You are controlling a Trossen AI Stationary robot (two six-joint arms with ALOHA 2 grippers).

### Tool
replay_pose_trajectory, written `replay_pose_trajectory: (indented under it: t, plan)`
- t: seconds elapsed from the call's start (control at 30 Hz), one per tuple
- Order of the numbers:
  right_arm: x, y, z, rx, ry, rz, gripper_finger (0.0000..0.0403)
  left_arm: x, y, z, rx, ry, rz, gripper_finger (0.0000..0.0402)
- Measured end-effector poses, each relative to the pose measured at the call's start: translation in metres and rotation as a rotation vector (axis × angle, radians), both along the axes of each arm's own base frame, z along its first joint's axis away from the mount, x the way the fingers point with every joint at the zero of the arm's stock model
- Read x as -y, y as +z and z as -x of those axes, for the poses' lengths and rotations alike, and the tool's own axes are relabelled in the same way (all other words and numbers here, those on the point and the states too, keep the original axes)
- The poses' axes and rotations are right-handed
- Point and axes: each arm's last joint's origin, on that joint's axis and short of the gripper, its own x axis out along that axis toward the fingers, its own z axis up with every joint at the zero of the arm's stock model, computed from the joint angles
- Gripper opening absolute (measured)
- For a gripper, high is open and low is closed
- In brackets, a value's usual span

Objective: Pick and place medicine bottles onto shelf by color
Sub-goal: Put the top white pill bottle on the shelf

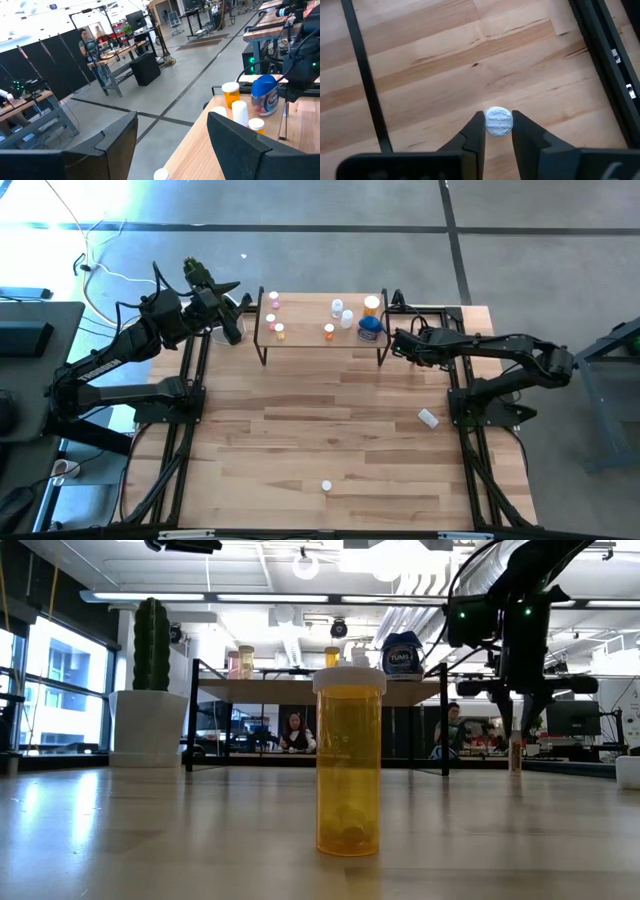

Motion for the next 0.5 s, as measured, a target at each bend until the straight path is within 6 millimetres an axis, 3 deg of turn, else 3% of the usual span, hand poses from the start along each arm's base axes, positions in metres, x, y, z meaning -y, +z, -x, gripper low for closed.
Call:
replay_pose_trajectory:
  t: [0.5]
  plan:
    - [-0.028, 0.023, 0.01, 0.121, -0.008, 0.008, 0.0059, 0.0, 0.0, 0.0, 0.0, -0.003, 0.0, 0.0227]
